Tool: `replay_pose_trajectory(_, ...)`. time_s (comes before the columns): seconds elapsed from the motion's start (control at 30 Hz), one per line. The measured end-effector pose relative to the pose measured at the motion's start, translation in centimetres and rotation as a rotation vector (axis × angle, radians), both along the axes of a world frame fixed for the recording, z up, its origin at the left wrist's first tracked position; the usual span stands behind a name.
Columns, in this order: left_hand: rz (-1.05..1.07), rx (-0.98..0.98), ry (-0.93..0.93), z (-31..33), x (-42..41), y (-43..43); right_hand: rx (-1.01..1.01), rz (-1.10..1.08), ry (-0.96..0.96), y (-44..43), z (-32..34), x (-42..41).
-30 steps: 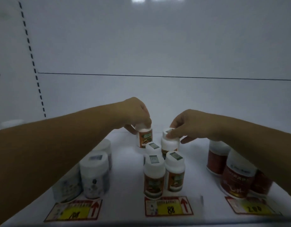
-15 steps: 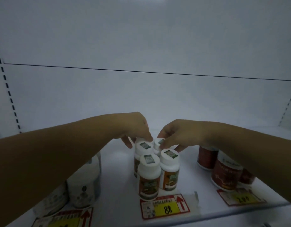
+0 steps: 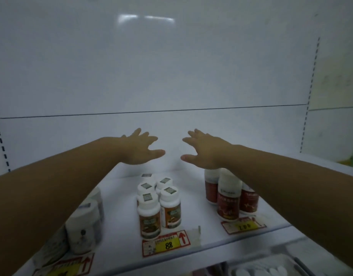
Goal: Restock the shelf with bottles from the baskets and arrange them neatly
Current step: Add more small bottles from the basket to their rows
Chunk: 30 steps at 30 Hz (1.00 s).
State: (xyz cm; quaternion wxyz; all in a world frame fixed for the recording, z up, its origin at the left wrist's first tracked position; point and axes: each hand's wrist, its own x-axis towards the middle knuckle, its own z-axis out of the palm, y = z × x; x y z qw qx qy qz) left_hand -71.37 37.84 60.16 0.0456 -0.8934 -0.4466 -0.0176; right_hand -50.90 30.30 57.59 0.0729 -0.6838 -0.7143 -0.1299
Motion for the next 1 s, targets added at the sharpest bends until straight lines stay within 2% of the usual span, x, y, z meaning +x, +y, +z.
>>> replay_pose_trajectory(0.03,0.020,-0.029,0.020,0.2,0.3,-0.8,-0.012,0.006,-0.012,-0.9,-0.1,0.6)
replay_pose_trajectory(0.1,0.021,-0.075,-0.086,0.4,1.2,-2.7,-0.029,0.011,-0.038,-3.1,-0.2,1.8)
replay_pose_trajectory(0.17,-0.010,-0.035,-0.203,0.4,2.5,-4.9,-0.011,0.017,-0.038,-5.6,-0.1,3.3)
replay_pose_trajectory(0.27,-0.045,0.079,-0.248,-0.6,5.2,-9.1,0.065,0.073,-0.001,-10.5,-0.5,5.8)
replay_pose_trajectory(0.33,-0.101,0.144,-0.337,-2.0,7.5,-12.6,0.148,0.162,0.031,-14.3,-1.8,7.4)
replay_pose_trajectory(0.43,-0.222,0.137,-0.553,-5.3,11.0,-18.3,0.297,0.368,0.013,-20.7,-5.2,9.4)
replay_pose_trajectory(0.53,-0.325,0.111,-0.522,-10.3,13.7,-22.9,0.331,0.531,0.018,-25.9,-9.3,11.3)
replay_pose_trajectory(0.6,-0.331,0.020,-0.502,-13.9,14.8,-24.7,0.298,0.558,0.058,-28.0,-12.1,12.9)
replay_pose_trajectory(0.77,-0.204,-0.236,-0.407,-21.0,17.5,-24.6,0.139,0.441,0.128,-28.8,-17.9,17.4)
replay_pose_trajectory(1.0,-0.049,-0.480,-0.599,-29.5,20.5,-19.5,0.008,0.112,0.380,-23.0,-26.1,23.1)
